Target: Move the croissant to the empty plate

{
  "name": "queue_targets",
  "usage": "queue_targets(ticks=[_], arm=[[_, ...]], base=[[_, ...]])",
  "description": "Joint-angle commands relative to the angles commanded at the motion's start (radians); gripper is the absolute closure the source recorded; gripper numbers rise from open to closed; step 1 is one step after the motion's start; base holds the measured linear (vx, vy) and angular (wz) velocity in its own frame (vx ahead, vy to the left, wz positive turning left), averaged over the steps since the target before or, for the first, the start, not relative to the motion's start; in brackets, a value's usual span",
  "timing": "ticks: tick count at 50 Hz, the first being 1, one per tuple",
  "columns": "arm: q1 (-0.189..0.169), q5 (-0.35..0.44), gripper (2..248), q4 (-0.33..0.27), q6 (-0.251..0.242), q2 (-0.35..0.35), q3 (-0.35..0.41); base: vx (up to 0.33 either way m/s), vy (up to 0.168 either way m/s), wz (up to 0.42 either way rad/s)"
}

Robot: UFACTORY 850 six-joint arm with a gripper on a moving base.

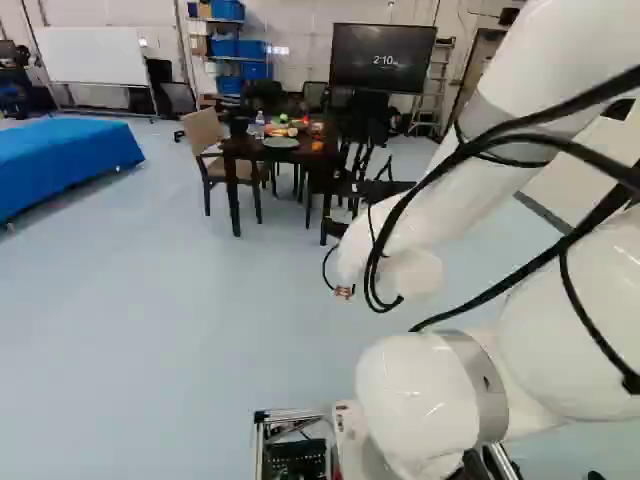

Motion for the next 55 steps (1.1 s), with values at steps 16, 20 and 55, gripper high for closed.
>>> queue_targets(ticks=[16,20,55], arm=[[0.000,0.000,3,0.000,0.000,0.000,0.000],[0.000,0.000,3,0.000,0.000,0.000,0.000],[0.000,0.000,3,0.000,0.000,0.000,0.000]], base=[[0.029,0.000,0.000],[0.063,0.001,-0.002],[0.104,0.002,-0.002]])
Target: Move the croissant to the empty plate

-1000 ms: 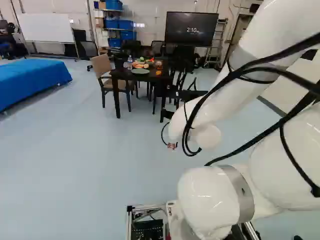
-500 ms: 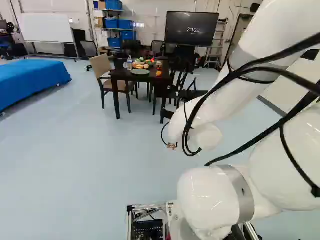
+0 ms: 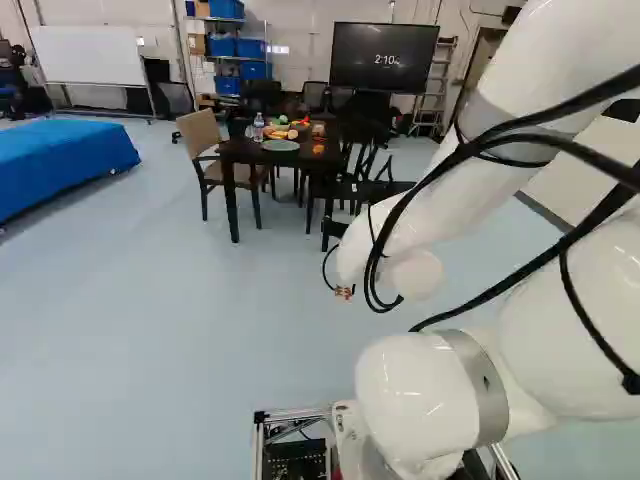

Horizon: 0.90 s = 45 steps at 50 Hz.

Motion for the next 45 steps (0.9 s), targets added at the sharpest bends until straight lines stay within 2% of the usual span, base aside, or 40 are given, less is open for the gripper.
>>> queue_targets(ticks=[45], arm=[[0.000,0.000,3,0.000,0.000,0.000,0.000]], base=[[0.132,0.003,-0.003]])
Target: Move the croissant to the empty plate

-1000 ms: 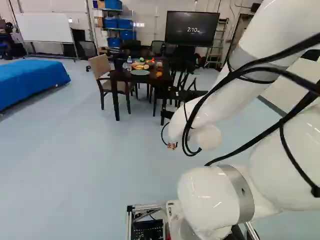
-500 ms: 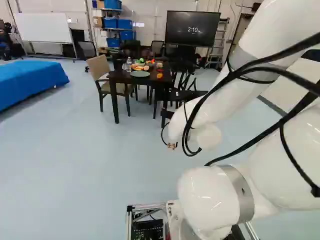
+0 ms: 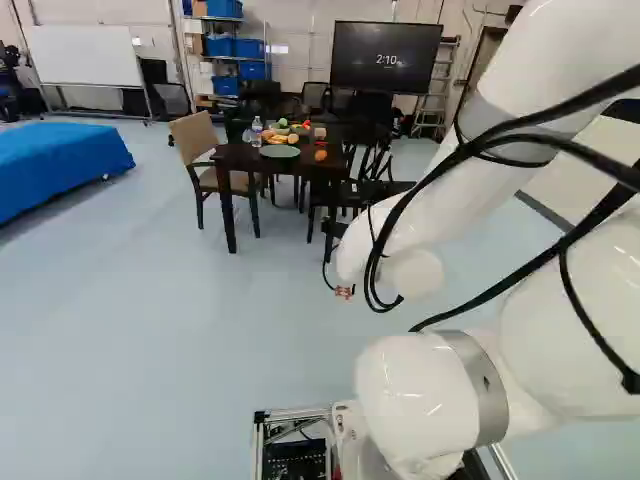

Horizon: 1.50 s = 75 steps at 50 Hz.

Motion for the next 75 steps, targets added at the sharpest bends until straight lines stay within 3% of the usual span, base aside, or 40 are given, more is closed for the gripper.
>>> queue_targets(ticks=[75], arm=[[0.000,0.000,3,0.000,0.000,0.000,0.000]], base=[[0.167,0.051,-0.022]])
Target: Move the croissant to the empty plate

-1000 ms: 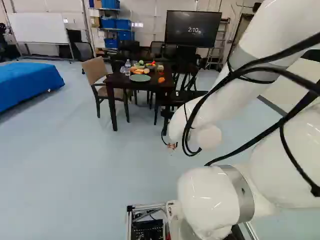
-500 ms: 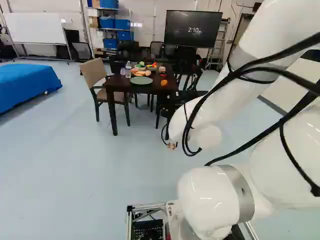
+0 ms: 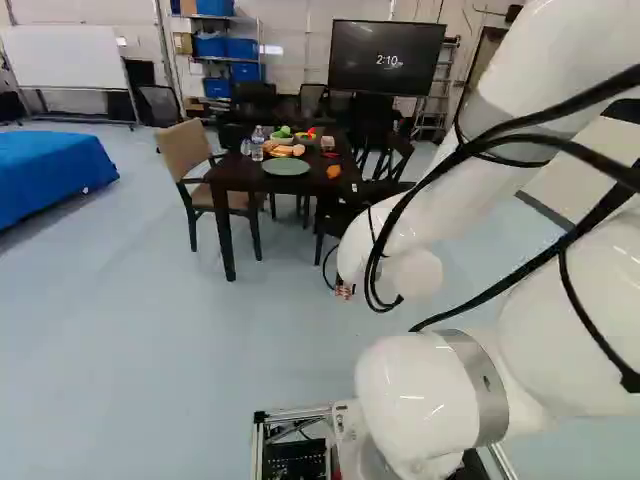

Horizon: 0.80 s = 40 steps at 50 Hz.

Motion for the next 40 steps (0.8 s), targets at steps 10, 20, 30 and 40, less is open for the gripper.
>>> queue_targets(ticks=[10,20,30,40], arm=[[0.000,0.000,3,0.000,0.000,0.000,0.000],[0.000,0.000,3,0.000,0.000,0.000,0.000],[0.000,0.000,3,0.000,0.000,0.000,0.000],[0.000,0.000,3,0.000,0.000,0.000,0.000]], base=[[0.171,0.066,-0.023],[0.172,0.064,-0.022],[0.170,0.065,-0.023],[0.170,0.059,-0.049]])
